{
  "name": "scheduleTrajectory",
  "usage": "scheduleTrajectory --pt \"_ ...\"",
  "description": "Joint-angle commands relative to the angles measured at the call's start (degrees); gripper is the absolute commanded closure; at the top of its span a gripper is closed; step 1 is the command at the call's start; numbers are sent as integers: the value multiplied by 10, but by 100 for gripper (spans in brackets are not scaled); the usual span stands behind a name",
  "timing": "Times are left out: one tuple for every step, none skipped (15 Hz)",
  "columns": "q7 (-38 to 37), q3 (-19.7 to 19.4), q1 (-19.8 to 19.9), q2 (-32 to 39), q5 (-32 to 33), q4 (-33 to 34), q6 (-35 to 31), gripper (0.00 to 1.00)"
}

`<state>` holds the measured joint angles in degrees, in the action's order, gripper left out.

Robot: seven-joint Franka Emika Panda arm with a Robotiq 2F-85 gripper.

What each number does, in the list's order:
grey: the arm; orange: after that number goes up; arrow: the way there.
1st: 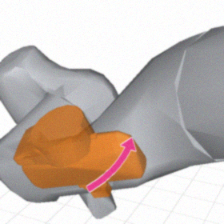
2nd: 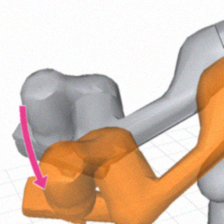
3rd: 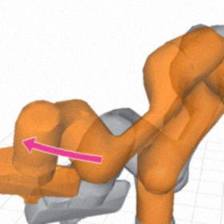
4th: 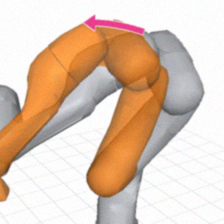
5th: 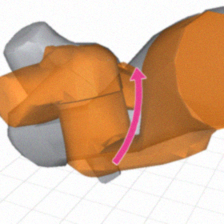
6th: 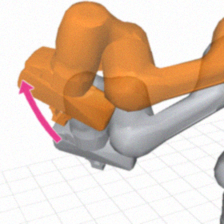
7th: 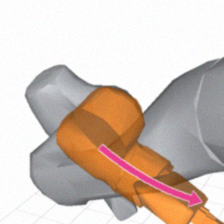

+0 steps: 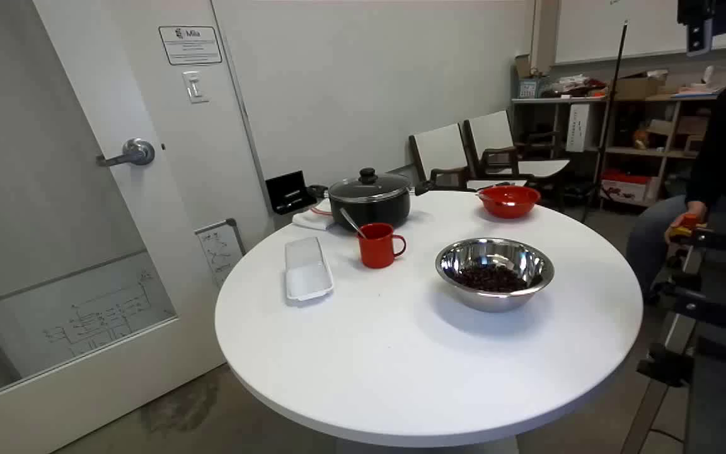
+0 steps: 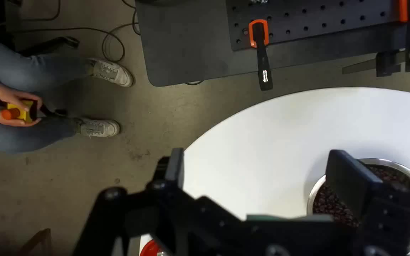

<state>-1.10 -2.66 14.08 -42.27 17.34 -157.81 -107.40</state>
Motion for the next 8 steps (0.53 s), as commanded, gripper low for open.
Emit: scheduleTrajectory --pt "-6 -10 -12 0 6 1 3 0" --pt "-6 -10 -12 0 6 1 3 0" --pt "-6 -10 -12 0 6 1 3 0" --pt "-6 -10 -12 0 6 1 3 0" --pt "-25 -1 -6 5 7 9 19 0" --pt "-24 -13 -23 1 -27 10 -9 0" --pt "-37 -18 -36 0 -66 14 -31 0" --pt "-59 -6 -50 11 -101 29 -35 0"
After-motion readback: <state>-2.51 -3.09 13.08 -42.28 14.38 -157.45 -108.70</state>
